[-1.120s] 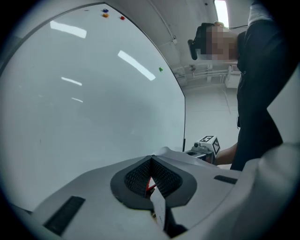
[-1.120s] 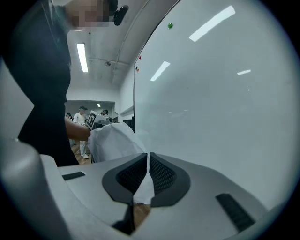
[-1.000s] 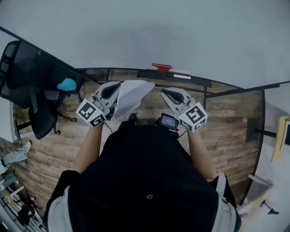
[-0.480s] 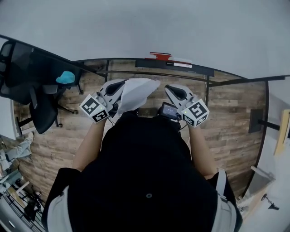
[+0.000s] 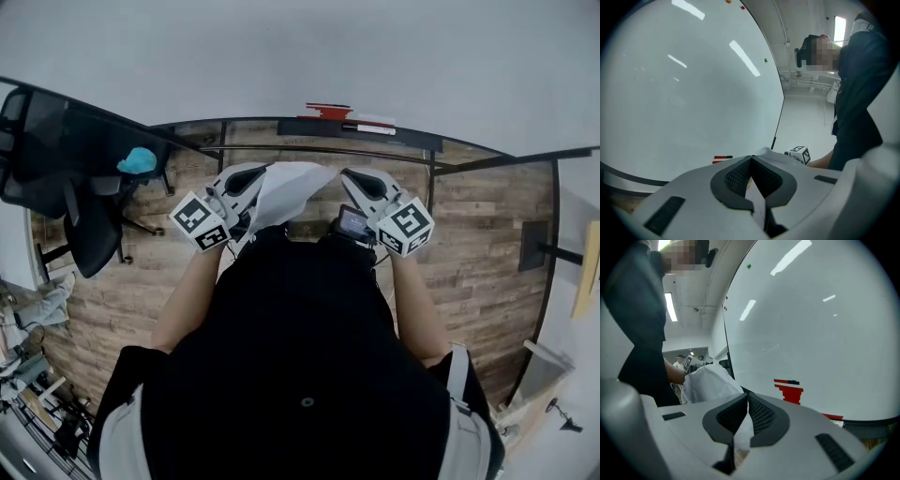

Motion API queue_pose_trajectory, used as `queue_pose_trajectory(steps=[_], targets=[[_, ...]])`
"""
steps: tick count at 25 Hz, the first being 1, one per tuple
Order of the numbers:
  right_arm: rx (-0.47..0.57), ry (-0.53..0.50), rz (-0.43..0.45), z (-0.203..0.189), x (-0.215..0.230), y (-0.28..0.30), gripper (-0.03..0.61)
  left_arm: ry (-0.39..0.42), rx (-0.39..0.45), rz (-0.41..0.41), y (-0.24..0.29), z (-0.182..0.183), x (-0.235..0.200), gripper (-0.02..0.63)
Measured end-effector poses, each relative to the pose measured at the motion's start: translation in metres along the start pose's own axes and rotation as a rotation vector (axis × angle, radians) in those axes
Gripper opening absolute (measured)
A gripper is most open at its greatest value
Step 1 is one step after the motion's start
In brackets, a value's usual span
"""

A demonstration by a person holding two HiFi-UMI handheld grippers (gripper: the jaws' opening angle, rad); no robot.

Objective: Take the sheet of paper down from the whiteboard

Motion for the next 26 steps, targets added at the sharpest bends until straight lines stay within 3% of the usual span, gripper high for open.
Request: queue_pose_trajectory(steps=[11, 26], targets=[[0.003, -0.001, -0.008, -0.002, 0.009, -0.021, 0.023, -0.007, 0.029, 0.001, 0.002, 0.005, 0.016, 0.011], [-0.005, 0.037, 0.015, -0.019, 0.027, -0.045, 0.023, -0.028, 0.004, 0.029, 0.021, -0.013, 0.038, 0.011]])
Point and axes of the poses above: the fingertips, and each gripper's own axes: y forward along the fingers, x to its right, z out of its top, the point moved 2 cm from there along -y, backward along the fingers, and after that the axes turned 2 degrees about z, right-handed, at the moved point
